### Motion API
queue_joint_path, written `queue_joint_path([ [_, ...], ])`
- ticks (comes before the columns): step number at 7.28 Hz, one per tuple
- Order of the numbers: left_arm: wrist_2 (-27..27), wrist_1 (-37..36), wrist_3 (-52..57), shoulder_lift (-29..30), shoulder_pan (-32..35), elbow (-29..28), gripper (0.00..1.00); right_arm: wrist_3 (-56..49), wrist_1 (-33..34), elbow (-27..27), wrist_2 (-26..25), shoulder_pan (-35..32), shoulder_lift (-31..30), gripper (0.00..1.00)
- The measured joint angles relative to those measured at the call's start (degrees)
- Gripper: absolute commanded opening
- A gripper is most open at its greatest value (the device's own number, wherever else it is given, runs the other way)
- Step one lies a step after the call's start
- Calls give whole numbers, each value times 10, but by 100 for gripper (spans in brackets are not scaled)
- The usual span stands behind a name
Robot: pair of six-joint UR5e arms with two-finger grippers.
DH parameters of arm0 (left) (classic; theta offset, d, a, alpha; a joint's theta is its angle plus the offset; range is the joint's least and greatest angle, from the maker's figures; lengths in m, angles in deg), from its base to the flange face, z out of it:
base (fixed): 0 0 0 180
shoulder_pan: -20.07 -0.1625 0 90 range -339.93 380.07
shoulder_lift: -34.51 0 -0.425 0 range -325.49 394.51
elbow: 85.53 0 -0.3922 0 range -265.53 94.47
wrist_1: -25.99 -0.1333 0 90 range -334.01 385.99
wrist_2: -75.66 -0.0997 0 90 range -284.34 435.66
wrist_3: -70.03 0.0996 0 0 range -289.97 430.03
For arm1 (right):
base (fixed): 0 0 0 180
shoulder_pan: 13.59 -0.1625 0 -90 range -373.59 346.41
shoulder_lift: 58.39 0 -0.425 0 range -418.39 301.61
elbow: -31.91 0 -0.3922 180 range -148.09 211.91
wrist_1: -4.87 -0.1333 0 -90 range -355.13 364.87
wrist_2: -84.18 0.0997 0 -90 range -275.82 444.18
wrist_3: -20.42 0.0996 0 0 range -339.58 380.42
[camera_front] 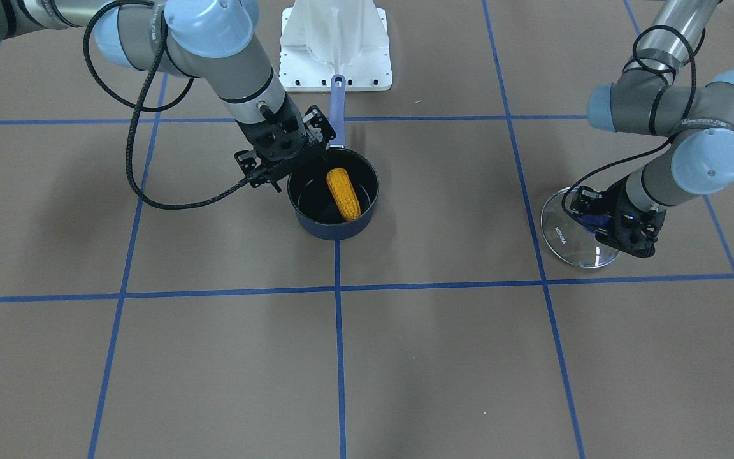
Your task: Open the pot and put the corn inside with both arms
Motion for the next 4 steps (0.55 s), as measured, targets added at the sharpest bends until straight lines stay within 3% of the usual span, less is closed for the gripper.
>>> queue_joint_path([
  [4, 20, -1, 0, 4, 6, 18, 99, -1, 1, -1, 3, -35, -10, 100],
])
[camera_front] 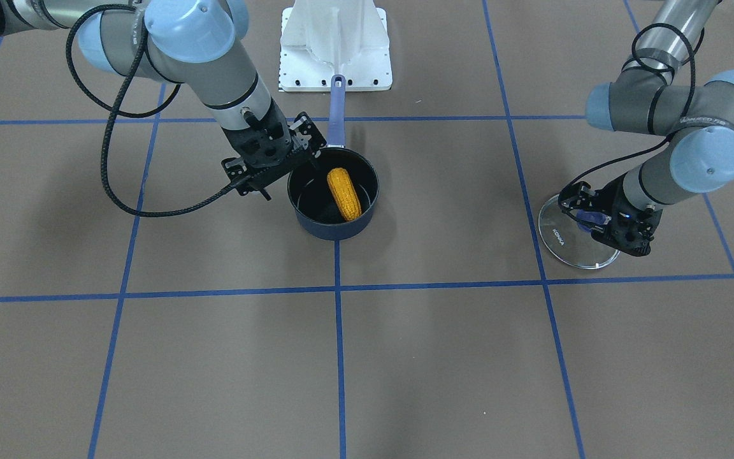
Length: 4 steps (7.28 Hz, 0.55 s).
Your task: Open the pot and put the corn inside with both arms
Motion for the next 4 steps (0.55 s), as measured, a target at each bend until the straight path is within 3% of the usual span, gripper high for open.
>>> queue_joint_path([
  [2, 1, -4, 3, 1, 41, 22, 99, -4, -1, -3, -2, -41, -28, 100],
  [4, 4, -6, 5, -1, 91, 35, 99, -82, -3, -3, -3, -82, -65, 100],
])
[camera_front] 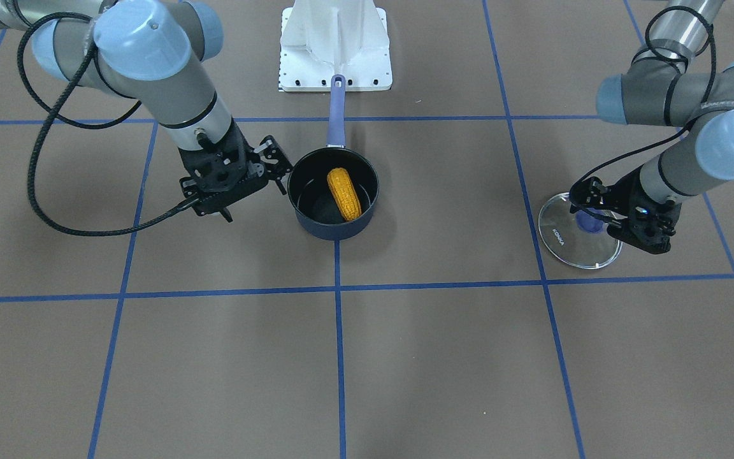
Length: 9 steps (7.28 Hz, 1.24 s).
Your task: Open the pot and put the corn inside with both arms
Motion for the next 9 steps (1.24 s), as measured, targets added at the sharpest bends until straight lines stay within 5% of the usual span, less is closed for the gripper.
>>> queue_joint_path([
  [6, 2, -7, 147, -71, 144, 8, 100, -72, 4, 12, -13, -113, -126, 100],
  [9, 2, -7, 196, -114, 176, 0, 100, -86, 14, 8, 48, -219, -199, 100],
])
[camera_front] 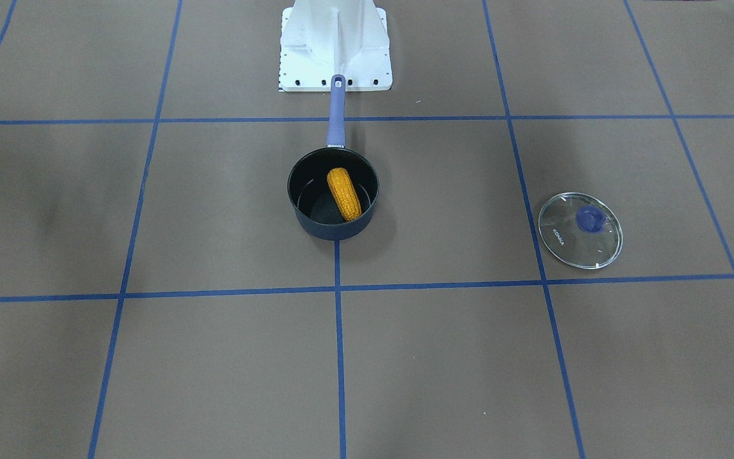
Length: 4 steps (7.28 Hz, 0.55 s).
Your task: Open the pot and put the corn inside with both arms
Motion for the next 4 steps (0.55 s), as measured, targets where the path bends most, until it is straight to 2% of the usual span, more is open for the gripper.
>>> queue_joint_path([
  [2, 0, 0, 18, -16, 7, -7, 100, -84, 64, -2, 43, -71, -26, 100],
  [4, 1, 2, 24, -34, 10, -11, 100, -190, 150, -2, 50, -123, -44, 100],
])
